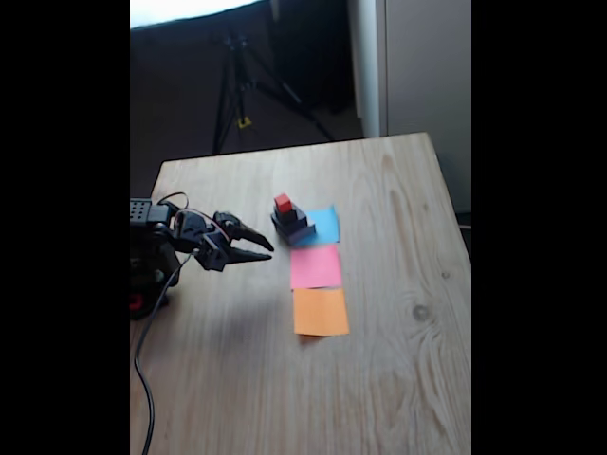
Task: Tower of hanoi
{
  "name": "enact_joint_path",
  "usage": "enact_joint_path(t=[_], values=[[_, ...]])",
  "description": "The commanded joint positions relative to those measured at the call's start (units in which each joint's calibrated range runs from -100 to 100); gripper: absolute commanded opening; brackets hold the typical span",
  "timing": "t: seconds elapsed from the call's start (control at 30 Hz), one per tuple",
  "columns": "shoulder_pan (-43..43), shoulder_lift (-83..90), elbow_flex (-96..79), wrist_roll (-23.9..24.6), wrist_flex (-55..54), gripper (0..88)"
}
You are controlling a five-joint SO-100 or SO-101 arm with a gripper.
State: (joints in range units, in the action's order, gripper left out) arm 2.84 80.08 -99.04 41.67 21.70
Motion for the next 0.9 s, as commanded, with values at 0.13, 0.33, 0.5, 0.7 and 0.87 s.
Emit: enact_joint_path(t=[0.13, 0.33, 0.5, 0.7, 0.87], values=[[2.6, 7.1, -0.9, 7.5, 14.8, 0.0], [3.2, 8.7, -0.9, 13.4, 23.7, 0.0], [2.9, 8.8, -1.0, 22.4, 31.2, 0.0], [2.3, 8.8, -1.0, 34.8, 32.8, 0.1], [2.0, 8.8, -1.0, 36.8, 32.8, 0.1]])
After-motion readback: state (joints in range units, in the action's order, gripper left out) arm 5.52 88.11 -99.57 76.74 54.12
